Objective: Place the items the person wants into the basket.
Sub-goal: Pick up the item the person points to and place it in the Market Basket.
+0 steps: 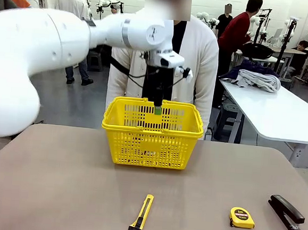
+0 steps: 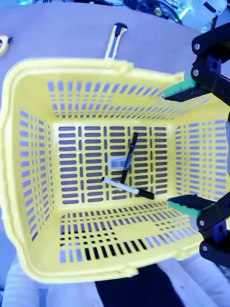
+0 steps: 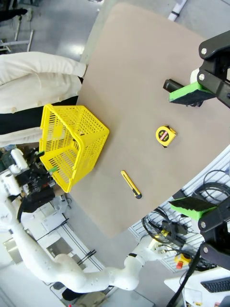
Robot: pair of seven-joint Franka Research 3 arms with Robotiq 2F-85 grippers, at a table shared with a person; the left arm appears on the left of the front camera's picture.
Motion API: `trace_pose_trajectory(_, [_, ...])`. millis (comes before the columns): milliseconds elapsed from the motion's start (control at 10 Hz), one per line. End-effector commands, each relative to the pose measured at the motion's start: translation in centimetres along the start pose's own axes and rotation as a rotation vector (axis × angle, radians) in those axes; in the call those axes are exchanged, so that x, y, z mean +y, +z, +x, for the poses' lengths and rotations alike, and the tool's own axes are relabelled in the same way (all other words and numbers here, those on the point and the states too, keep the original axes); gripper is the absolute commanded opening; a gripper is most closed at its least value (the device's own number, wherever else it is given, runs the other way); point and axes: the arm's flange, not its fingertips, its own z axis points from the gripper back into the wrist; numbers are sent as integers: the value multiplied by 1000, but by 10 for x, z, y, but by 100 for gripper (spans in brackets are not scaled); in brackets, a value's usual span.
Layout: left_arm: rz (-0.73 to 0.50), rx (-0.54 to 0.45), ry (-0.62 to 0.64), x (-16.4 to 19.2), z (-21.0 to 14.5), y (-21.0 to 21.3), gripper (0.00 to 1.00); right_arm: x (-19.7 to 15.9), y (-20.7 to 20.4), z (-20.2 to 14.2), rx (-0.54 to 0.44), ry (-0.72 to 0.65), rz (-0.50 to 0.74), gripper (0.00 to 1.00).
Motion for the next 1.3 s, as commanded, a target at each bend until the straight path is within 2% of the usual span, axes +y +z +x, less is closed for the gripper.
trace_pose_trajectory(0, [59,32,56,-72,-44,11,100,-1,-1,2,-25,14,14,100])
trace_pose_trajectory(300, [118,-4,163,-133,-91,30,100,-1,-1,2,-25,14,14,100])
trace_pose_trajectory(600, [141,-50,203,-169,-128,16,100,-1,-1,2,-25,14,14,100])
trace_pose_trajectory(800, [134,-66,232,-176,-140,1,100,-1,-1,2,-25,14,14,100])
trace_pose_trajectory(1200, [90,-53,299,-169,-152,-19,100,-1,-1,2,-25,14,14,100])
